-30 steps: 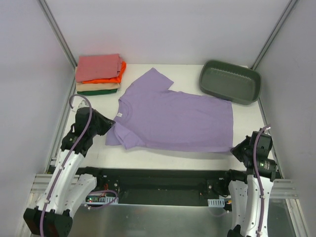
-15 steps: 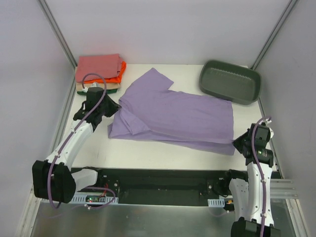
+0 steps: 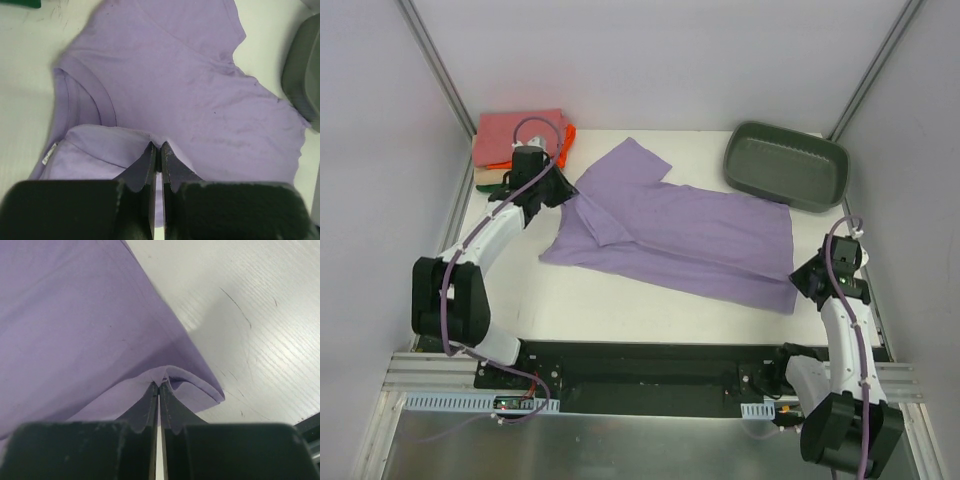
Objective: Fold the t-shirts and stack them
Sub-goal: Fold the flattened tshirt in 1/3 of the way
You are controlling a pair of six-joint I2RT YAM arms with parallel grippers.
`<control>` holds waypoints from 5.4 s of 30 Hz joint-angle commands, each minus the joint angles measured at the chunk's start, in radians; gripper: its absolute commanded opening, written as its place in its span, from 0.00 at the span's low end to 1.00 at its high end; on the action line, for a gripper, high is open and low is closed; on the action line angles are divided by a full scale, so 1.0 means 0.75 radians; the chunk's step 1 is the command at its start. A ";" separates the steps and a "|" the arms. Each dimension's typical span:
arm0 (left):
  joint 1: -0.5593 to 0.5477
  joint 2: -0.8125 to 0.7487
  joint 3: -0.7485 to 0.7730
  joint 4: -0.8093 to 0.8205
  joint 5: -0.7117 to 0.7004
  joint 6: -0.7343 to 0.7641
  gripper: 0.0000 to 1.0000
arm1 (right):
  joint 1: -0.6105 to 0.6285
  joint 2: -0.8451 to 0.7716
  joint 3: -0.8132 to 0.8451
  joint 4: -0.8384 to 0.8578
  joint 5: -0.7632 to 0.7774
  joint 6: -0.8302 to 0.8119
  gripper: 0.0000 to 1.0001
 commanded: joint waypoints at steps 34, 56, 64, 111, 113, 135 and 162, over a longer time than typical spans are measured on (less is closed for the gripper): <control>-0.083 0.075 -0.098 -0.145 0.065 0.058 0.99 | 0.231 0.385 0.077 0.216 -0.386 -0.268 0.96; -0.050 -0.545 -0.963 -0.415 -0.133 -0.316 0.99 | 0.282 0.615 0.000 0.104 -0.271 -0.325 0.96; -0.052 -1.155 -1.029 -0.644 -0.264 -0.362 0.99 | 0.282 0.623 0.012 0.124 -0.291 -0.340 0.96; -0.500 -0.127 -0.456 -0.344 -0.309 -0.449 0.32 | 0.317 0.279 -0.129 0.179 -0.343 -0.311 0.96; -0.500 -0.111 -0.452 -0.344 -0.311 -0.456 0.29 | 0.315 0.279 -0.129 0.177 -0.337 -0.311 0.96; -0.500 -0.094 -0.358 -0.315 -0.375 -0.366 0.00 | 0.315 0.300 -0.125 0.169 -0.339 -0.311 0.96; -0.500 0.437 0.269 -0.452 -0.346 0.088 0.02 | 0.317 0.371 -0.107 0.169 -0.320 -0.313 0.96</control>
